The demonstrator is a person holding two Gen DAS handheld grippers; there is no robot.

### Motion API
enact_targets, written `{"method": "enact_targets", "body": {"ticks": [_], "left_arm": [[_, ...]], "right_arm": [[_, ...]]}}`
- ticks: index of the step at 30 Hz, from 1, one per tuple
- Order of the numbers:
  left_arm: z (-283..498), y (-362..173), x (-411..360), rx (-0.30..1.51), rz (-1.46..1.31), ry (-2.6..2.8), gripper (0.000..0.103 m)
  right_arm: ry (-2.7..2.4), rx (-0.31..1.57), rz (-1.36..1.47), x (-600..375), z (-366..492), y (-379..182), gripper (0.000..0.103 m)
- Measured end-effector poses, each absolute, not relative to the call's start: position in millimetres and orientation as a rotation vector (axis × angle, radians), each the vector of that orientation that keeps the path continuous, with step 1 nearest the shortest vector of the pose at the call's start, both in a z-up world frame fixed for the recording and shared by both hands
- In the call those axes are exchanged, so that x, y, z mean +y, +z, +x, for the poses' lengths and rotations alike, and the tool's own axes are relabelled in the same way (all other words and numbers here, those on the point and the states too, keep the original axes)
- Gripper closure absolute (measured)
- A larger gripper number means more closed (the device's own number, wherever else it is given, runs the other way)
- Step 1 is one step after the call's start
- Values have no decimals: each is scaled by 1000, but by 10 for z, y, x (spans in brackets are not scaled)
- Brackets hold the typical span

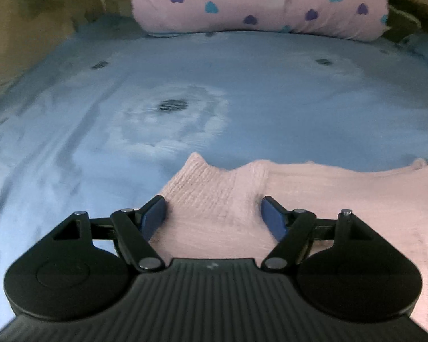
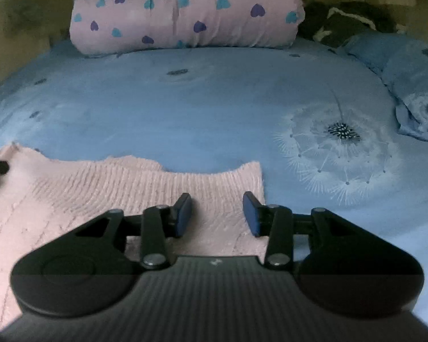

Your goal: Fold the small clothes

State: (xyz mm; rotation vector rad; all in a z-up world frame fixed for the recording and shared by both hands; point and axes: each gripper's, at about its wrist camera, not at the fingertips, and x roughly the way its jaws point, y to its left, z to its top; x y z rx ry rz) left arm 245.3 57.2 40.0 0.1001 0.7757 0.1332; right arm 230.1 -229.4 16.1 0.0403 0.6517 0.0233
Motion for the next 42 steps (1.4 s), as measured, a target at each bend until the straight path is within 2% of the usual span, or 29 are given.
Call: {"method": "enact_targets", "body": {"ticks": [7,11,13,18,21,26,35,42], "left_arm": [[2499,393,649,790,53,109,20],[2520,384,617,790,67,114,18],[2515,409,619,791,70,106,18],[2387,694,722,763,25,57,17],[2224,937,817,726,23,29,12],[1884,1100,1010,740,35,46,10],[1281,828,1125,842,-9,38,10],[1126,516,1066,883,-40,47,10]], "right_arm": [[101,583,-2,-2050,2150,362,59],[156,682,-13,-1913,2274,155,59],[149,672,17,-1943,2296,53,59],[110,671,120,-2060,2175,218,59],[113,649,135,-2105,1939,343,58],[120,618,143,-2188,1453,497,58],[90,655,150,-2209,846,360,58],[81,662,216,-2256,698,175,58]]}}
